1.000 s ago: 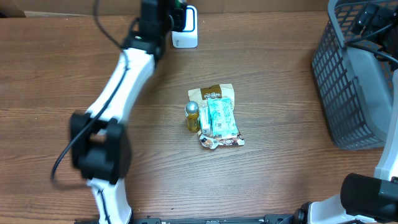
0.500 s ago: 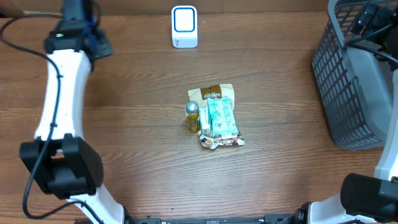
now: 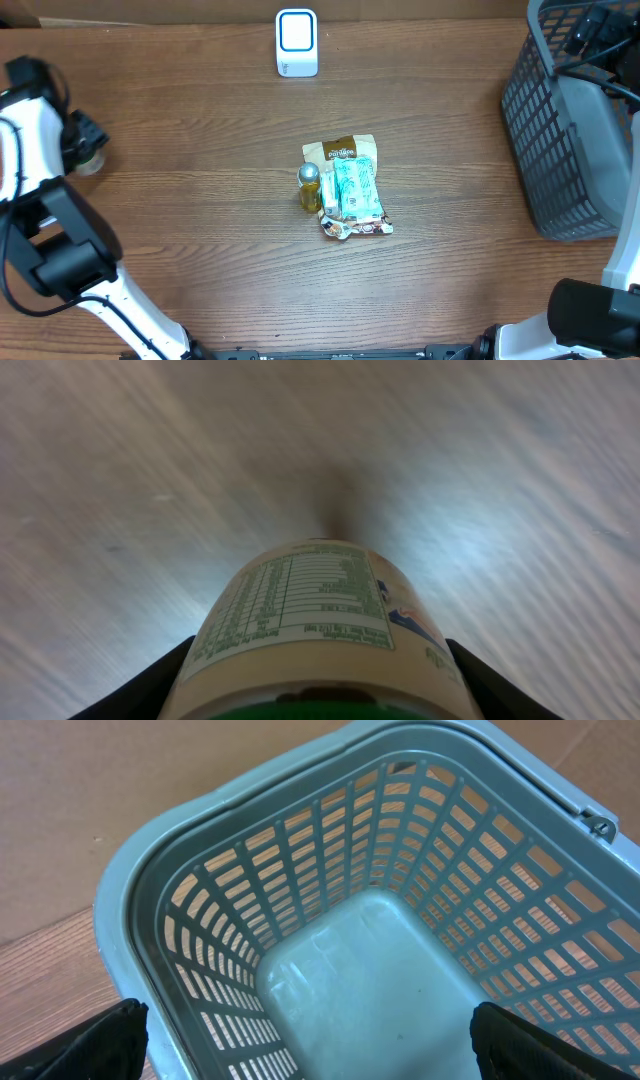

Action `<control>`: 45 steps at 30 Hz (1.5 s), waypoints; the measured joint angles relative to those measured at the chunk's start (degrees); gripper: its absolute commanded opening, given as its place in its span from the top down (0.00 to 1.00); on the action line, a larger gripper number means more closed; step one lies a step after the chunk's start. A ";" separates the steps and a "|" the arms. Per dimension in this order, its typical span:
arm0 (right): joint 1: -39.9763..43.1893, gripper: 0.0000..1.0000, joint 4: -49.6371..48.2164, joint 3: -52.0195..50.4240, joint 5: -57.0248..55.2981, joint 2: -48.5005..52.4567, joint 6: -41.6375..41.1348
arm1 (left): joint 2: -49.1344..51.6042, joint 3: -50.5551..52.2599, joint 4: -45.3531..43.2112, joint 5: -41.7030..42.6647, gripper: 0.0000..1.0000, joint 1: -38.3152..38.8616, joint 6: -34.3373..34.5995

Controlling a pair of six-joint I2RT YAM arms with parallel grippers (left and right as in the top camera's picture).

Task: Scan the item barcode
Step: 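Swing the held jar away from the scanner to the left, then set the jar down at the left table edge and open left gripper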

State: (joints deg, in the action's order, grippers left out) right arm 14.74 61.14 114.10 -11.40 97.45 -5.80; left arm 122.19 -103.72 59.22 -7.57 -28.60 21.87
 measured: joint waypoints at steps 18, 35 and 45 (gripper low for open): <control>0.00 0.00 0.02 0.00 0.00 0.00 0.00 | 0.00 0.09 0.13 -0.81 0.77 -10.45 0.33; 0.00 0.00 0.04 0.00 0.00 0.00 0.00 | 0.00 8.52 -10.36 -1.25 0.52 -11.30 0.33; 0.00 0.00 0.04 0.00 0.00 0.00 -0.02 | 0.00 12.44 -13.94 -1.03 0.06 -11.32 0.35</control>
State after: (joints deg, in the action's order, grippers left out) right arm 14.74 61.19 114.10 -11.40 97.45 -5.82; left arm 122.19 -91.29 45.28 -8.60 -39.92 22.22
